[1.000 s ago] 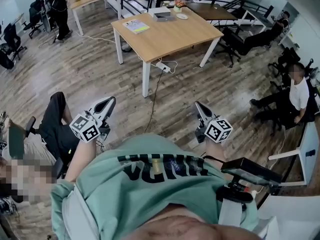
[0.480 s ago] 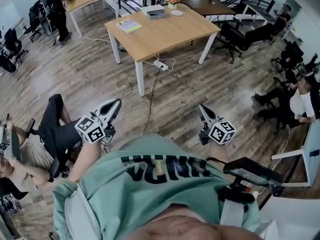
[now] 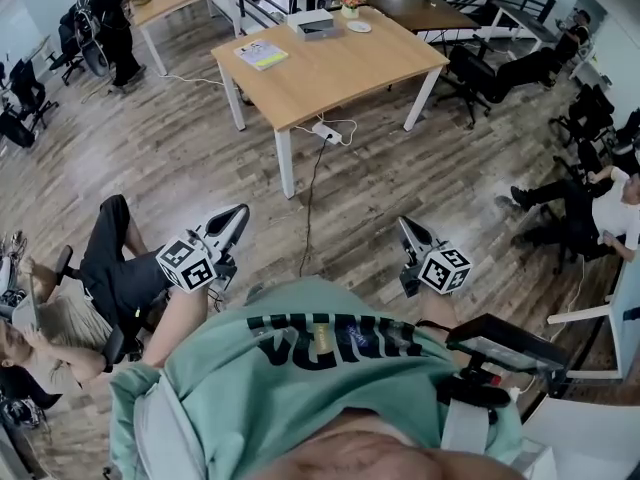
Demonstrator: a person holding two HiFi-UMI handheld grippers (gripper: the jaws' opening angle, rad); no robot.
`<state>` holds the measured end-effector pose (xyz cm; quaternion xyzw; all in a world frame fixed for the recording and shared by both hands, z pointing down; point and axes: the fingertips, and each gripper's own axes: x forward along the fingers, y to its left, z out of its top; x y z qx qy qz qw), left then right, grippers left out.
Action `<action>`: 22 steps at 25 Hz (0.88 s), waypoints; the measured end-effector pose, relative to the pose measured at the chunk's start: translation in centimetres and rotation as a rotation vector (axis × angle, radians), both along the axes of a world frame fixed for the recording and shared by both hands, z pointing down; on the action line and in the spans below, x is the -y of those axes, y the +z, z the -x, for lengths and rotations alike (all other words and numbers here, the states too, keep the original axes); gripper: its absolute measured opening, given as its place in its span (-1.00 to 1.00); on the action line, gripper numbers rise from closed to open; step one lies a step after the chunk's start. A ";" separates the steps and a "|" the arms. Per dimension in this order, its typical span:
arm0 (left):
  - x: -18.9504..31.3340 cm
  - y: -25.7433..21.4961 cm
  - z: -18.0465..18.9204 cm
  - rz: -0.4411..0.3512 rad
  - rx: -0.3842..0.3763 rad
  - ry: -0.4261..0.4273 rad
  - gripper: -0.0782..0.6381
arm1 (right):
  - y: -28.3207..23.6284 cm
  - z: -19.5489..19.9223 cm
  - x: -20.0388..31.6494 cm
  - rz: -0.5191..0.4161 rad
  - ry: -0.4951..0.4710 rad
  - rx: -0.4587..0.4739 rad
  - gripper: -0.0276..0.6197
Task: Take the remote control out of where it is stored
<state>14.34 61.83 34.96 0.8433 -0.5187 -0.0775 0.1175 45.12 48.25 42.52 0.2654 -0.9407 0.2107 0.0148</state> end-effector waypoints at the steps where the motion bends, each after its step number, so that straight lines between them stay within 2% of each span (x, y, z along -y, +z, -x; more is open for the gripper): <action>1: 0.3 0.3 0.9 0.000 -0.009 0.003 -0.77 | 0.0 0.9 0.3 -0.001 0.001 -0.009 -0.90; 6: 2.7 0.7 7.8 -0.013 -0.030 0.011 -0.77 | -1.9 7.4 2.8 -0.047 0.019 -0.026 -0.90; 9: 4.2 -0.3 13.6 -0.040 -0.008 0.019 -0.77 | -3.7 12.6 3.6 -0.090 0.013 -0.040 -0.90; 12: 6.1 -1.3 19.2 -0.054 -0.024 0.019 -0.77 | -5.1 17.2 4.9 -0.118 0.031 -0.045 -0.90; 18: 8.2 -0.7 26.0 -0.058 -0.033 0.052 -0.77 | -5.4 24.4 6.8 -0.113 0.046 -0.063 -0.90; 22: 9.6 0.4 30.1 -0.044 -0.071 0.049 -0.77 | -5.5 28.2 7.9 -0.113 0.044 -0.084 -0.90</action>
